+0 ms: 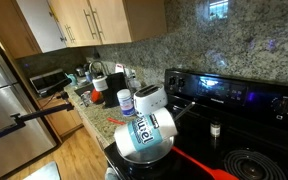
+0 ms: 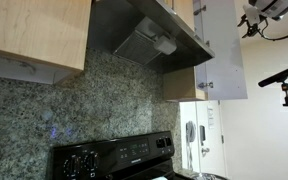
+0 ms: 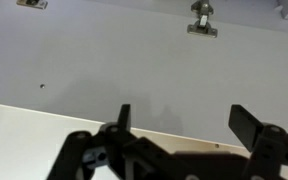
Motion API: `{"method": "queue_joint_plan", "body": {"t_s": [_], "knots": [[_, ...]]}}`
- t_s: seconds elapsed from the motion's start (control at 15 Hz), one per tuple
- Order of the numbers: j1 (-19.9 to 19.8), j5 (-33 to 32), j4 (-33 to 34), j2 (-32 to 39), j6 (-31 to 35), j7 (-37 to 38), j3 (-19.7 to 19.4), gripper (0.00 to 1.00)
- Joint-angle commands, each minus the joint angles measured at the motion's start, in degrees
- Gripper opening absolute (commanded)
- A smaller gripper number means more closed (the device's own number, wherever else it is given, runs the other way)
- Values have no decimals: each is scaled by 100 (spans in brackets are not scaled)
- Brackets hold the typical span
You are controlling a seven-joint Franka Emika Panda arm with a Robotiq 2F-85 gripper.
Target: Close the open cabinet drawer.
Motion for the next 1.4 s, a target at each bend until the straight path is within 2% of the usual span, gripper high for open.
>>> {"method": "queue_joint_plan", "body": {"t_s": [0.0,0.07,0.4,0.47,0.67,1.07,1.27,1.33], "knots": [[-1188,242,627,926,-573,1058,349,100],[-1425,220,772,1129,-679,1328,400,100],[-3173,46,1829,2187,-1441,2606,1287,100],[-3213,339,2194,2542,-1708,2646,1049,100],[-3719,228,2895,3096,-2097,3185,1126,100],[-4247,81,4072,3957,-2371,4204,1065,100],[-4295,144,4221,3926,-2369,3919,1258,100],[-4458,-434,4053,3593,-2204,3735,2055,100]]}}
